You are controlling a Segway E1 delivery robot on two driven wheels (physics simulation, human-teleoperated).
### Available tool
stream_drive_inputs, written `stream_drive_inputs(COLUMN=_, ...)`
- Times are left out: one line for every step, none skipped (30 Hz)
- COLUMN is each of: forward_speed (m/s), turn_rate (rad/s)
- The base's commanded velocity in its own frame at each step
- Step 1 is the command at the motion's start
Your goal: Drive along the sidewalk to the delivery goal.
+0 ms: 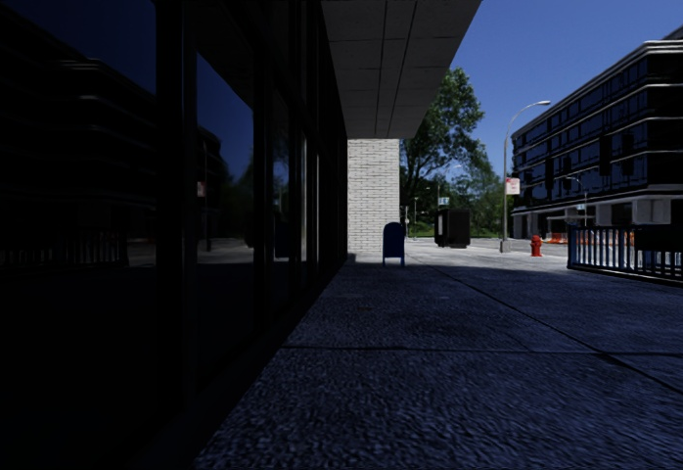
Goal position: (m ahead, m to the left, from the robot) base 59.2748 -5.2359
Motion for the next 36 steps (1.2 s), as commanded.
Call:
stream_drive_inputs(forward_speed=2.0, turn_rate=-1.02)
stream_drive_inputs(forward_speed=2.0, turn_rate=-1.02)
stream_drive_inputs(forward_speed=2.0, turn_rate=-1.02)
stream_drive_inputs(forward_speed=2.0, turn_rate=-1.02)
stream_drive_inputs(forward_speed=2.0, turn_rate=-1.02)
stream_drive_inputs(forward_speed=2.0, turn_rate=-1.02)
stream_drive_inputs(forward_speed=2.0, turn_rate=-0.99)
stream_drive_inputs(forward_speed=2.0, turn_rate=-0.99)
stream_drive_inputs(forward_speed=2.0, turn_rate=-0.86)
stream_drive_inputs(forward_speed=2.0, turn_rate=-0.63)
stream_drive_inputs(forward_speed=2.0, turn_rate=-0.38)
stream_drive_inputs(forward_speed=2.0, turn_rate=-0.01)
stream_drive_inputs(forward_speed=2.0, turn_rate=-0.01)
stream_drive_inputs(forward_speed=2.0, turn_rate=0.0)
stream_drive_inputs(forward_speed=2.0, turn_rate=0.0)
stream_drive_inputs(forward_speed=2.0, turn_rate=0.0)
stream_drive_inputs(forward_speed=2.0, turn_rate=0.0)
stream_drive_inputs(forward_speed=2.0, turn_rate=0.0)
stream_drive_inputs(forward_speed=2.0, turn_rate=0.0)
stream_drive_inputs(forward_speed=2.0, turn_rate=0.0)
stream_drive_inputs(forward_speed=2.0, turn_rate=0.0)
stream_drive_inputs(forward_speed=2.0, turn_rate=0.0)
stream_drive_inputs(forward_speed=2.0, turn_rate=0.0)
stream_drive_inputs(forward_speed=2.0, turn_rate=0.0)
stream_drive_inputs(forward_speed=2.0, turn_rate=0.0)
stream_drive_inputs(forward_speed=2.0, turn_rate=0.0)
stream_drive_inputs(forward_speed=2.0, turn_rate=0.0)
stream_drive_inputs(forward_speed=2.0, turn_rate=0.0)
stream_drive_inputs(forward_speed=2.0, turn_rate=0.0)
stream_drive_inputs(forward_speed=2.0, turn_rate=0.0)
stream_drive_inputs(forward_speed=2.0, turn_rate=0.0)
stream_drive_inputs(forward_speed=2.0, turn_rate=0.0)
stream_drive_inputs(forward_speed=2.0, turn_rate=0.0)
stream_drive_inputs(forward_speed=2.0, turn_rate=0.0)
stream_drive_inputs(forward_speed=2.0, turn_rate=0.0)
stream_drive_inputs(forward_speed=2.0, turn_rate=0.0)
